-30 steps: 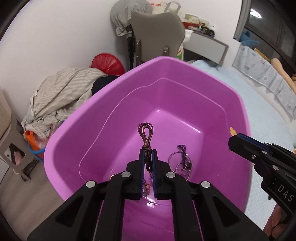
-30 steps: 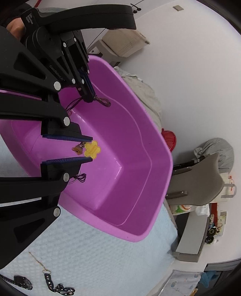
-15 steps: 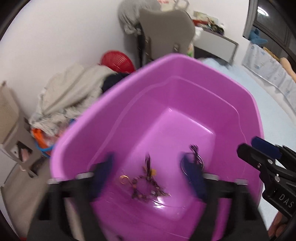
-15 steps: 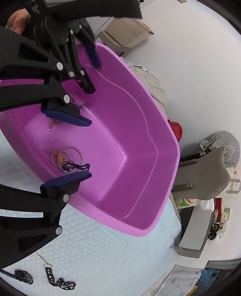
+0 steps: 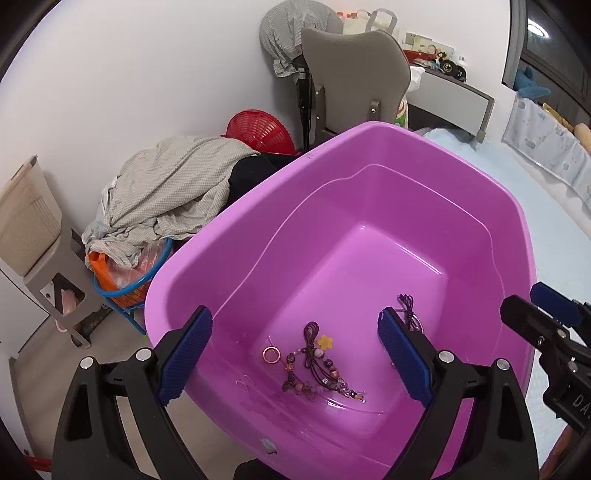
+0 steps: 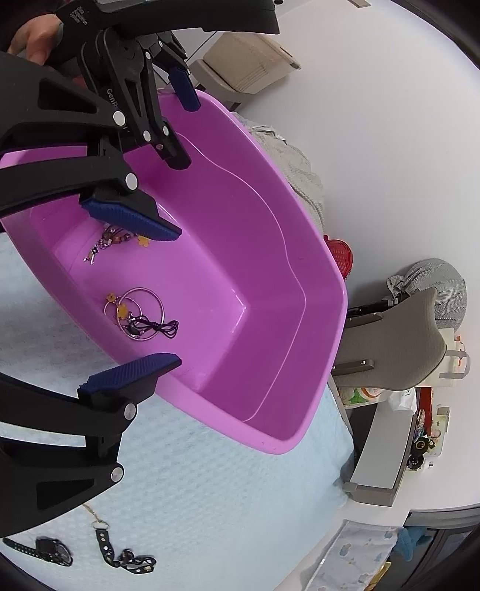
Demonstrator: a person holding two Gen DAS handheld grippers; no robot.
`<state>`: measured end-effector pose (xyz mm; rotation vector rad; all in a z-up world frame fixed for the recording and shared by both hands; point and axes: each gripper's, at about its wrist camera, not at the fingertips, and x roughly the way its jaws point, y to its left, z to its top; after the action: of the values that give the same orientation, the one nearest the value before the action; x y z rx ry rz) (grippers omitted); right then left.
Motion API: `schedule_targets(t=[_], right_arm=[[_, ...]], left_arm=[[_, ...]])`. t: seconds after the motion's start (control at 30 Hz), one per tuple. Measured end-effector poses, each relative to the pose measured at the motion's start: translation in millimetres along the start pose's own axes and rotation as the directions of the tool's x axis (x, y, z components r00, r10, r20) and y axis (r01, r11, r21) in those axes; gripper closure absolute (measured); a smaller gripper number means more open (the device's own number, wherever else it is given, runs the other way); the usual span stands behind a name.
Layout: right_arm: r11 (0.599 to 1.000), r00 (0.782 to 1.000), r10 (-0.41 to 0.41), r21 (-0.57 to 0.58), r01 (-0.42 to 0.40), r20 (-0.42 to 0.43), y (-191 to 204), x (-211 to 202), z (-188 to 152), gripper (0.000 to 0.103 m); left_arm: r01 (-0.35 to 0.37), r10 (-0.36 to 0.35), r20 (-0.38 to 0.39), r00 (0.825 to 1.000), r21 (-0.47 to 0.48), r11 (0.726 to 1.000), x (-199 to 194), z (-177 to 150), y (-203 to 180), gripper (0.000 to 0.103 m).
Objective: Organize jewelry
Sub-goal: 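Move both tools back over the lanyard and watch on the quilt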
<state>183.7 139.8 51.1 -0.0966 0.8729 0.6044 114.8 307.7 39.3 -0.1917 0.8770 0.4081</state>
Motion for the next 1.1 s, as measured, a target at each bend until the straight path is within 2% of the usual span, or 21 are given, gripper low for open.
schedule_targets(t=[0.6, 0.87, 1.1], right_arm=[[0.999, 0.999, -0.006, 0.034, 0.004, 0.041, -8, -24, -12, 0.041], [0.998, 0.998, -0.004, 0.058, 0.000, 0.057, -14, -41, -26, 0.040], [0.995, 0.997, -0.005, 0.095, -0.002, 0.074, -24, -61, -45, 0.035]], left_arm=[[0.004, -0.005, 0.033, 0.999, 0.009, 1.000, -24, -5, -10, 0.013], [0.023, -0.024, 0.044, 0.999, 0.031, 0.999, -38, -15, -22, 0.013], [0.051, -0.054, 0.048, 0.997, 0.060, 0.997, -53, -26, -38, 0.013]])
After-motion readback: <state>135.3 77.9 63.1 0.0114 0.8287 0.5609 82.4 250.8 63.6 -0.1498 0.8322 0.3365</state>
